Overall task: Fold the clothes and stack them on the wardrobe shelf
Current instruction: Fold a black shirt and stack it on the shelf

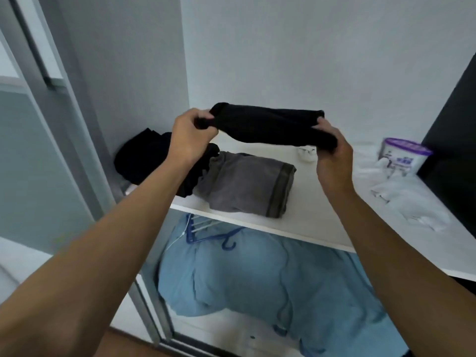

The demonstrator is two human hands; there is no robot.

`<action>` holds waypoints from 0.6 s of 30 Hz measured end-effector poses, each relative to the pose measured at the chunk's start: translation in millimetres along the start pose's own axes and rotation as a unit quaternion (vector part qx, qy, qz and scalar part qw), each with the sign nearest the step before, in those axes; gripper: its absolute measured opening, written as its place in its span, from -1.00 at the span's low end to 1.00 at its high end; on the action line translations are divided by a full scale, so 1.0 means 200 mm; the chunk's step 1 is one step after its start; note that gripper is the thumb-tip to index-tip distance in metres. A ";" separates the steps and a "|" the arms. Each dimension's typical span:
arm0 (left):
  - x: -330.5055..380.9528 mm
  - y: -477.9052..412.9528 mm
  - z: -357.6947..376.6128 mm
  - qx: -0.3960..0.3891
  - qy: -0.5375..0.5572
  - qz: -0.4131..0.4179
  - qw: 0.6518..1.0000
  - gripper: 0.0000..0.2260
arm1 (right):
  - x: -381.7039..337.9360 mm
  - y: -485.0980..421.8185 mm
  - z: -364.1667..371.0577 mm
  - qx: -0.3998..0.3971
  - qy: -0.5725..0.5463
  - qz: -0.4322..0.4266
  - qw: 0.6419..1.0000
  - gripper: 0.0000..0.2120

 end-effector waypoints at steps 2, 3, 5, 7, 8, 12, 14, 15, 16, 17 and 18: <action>-0.24 0.04 0.05 -0.069 -0.073 -0.057 0.993 -0.75 | 0.21 0.03 0.05 -0.119 0.113 0.046 0.985 -0.41; -0.36 0.05 0.06 -0.107 -0.111 -0.085 0.984 -0.71 | 0.33 0.07 0.08 -0.188 0.171 0.091 0.963 -0.35; -0.53 0.05 0.10 -0.141 -0.133 -0.122 0.973 -0.65 | 0.51 0.11 0.09 -0.214 0.211 0.159 0.940 -0.37; -0.57 0.00 0.17 -0.151 -0.123 -0.112 0.974 -0.66 | 0.56 0.07 0.11 -0.122 0.191 0.192 0.955 -0.53; -0.57 -0.03 0.22 -0.168 -0.122 -0.100 0.973 -0.67 | 0.56 0.03 0.15 -0.093 0.193 0.195 0.957 -0.63; -0.59 -0.10 0.50 -0.323 -0.179 -0.029 0.929 -0.57 | 0.60 -0.10 0.38 -0.139 0.308 0.210 0.917 -0.57; -0.65 -0.10 0.60 -0.369 -0.231 0.010 0.900 -0.56 | 0.65 -0.11 0.44 -0.149 0.340 0.239 0.897 -0.54; -0.69 -0.11 0.64 -0.370 -0.249 0.027 0.895 -0.57 | 0.69 -0.11 0.46 -0.145 0.345 0.259 0.891 -0.53; -0.72 -0.11 0.67 -0.363 -0.262 0.040 0.894 -0.58 | 0.74 -0.10 0.46 -0.137 0.347 0.275 0.886 -0.52; -0.74 -0.12 0.69 -0.356 -0.271 0.048 0.893 -0.59 | 0.77 -0.10 0.47 -0.132 0.347 0.286 0.883 -0.51; -0.76 -0.14 0.72 -0.355 -0.278 0.051 0.891 -0.60 | 0.79 -0.11 0.47 -0.129 0.345 0.293 0.882 -0.50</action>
Point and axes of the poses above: each hand's wrist, its own y-axis away from the middle knuckle, its own z-axis out of the palm, x = y × z, the point moved 4 cm from there along -y, towards the middle knuckle, and after that the axes turned 8 degrees about z, right-handed, at the moved point
